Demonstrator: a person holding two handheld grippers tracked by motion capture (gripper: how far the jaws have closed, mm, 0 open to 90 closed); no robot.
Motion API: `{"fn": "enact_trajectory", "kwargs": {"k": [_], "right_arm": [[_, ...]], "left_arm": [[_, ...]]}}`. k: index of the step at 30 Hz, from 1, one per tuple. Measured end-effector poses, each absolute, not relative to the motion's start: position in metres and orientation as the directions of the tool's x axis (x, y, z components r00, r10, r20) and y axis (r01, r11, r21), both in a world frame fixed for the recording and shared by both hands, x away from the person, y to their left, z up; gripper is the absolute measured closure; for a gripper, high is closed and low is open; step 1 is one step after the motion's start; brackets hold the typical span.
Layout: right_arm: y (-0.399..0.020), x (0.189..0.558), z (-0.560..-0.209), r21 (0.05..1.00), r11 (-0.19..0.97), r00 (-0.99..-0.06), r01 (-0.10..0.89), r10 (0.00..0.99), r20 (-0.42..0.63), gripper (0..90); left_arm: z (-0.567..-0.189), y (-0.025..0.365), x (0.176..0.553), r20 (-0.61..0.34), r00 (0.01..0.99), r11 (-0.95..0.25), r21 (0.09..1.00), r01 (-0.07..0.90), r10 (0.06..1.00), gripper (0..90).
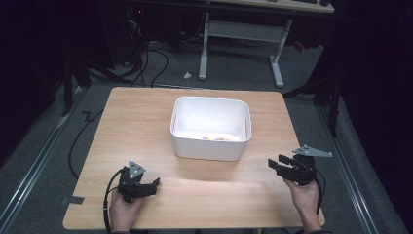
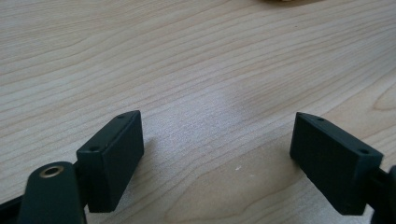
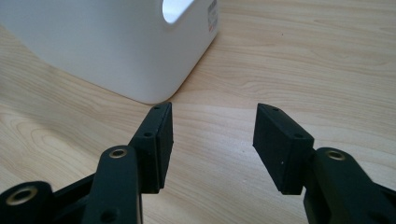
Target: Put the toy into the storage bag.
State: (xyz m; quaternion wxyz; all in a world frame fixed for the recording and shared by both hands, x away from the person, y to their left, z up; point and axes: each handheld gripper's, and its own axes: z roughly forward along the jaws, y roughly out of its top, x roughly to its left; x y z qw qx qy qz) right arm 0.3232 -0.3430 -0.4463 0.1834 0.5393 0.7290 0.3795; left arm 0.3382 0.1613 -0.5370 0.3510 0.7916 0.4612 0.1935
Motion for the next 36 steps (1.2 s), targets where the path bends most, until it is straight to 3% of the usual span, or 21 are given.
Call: {"fn": "enact_trajectory", "kwargs": {"k": [36], "right_arm": [[-0.323, 0.334, -0.503, 0.7, 0.183, -0.334, 0.69, 0.939, 0.083, 44.6]], "left_arm": [[-0.537, 0.161, 0.338, -0.017, 0.499, -0.328, 0.734, 0.594, 0.866, 17.9]]}}
